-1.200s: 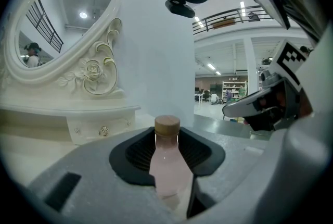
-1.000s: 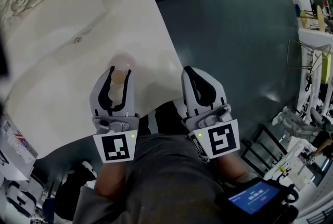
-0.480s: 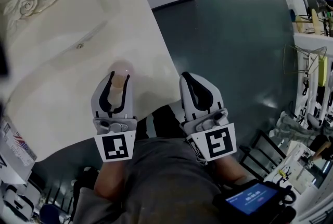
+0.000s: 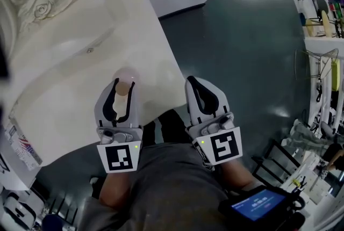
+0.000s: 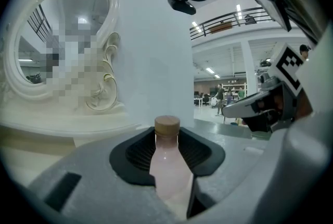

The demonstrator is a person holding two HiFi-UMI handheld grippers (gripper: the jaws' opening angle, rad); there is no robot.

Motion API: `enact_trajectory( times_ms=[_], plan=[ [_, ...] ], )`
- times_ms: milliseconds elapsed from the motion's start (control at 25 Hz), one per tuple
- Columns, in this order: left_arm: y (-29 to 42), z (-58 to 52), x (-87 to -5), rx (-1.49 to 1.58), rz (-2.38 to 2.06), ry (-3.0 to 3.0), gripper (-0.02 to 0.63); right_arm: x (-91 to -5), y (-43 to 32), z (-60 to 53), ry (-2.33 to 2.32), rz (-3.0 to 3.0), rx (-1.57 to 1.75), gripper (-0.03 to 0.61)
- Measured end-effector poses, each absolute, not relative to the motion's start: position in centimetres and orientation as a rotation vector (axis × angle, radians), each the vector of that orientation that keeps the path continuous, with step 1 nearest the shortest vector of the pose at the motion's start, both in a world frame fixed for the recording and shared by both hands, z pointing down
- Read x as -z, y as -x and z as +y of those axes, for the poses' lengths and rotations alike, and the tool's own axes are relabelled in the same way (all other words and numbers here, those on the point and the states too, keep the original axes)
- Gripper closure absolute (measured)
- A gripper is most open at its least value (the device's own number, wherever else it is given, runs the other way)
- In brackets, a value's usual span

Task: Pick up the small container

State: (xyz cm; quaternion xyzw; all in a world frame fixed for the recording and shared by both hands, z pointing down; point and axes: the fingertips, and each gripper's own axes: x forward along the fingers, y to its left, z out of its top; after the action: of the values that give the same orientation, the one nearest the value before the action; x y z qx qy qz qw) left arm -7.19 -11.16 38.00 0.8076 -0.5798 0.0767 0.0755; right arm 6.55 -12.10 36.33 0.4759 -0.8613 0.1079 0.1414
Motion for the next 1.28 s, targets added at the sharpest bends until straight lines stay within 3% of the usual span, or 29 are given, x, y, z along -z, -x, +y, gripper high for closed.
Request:
enact_trajectory(
  times_ms=[1280],
  plan=[
    [10.8, -6.3, -19.7, -0.045, -1.911, -2.529, 0.469, -22.7, -3.4, -8.9, -1.486, -2.646, 0.051, 0.565]
  ],
)
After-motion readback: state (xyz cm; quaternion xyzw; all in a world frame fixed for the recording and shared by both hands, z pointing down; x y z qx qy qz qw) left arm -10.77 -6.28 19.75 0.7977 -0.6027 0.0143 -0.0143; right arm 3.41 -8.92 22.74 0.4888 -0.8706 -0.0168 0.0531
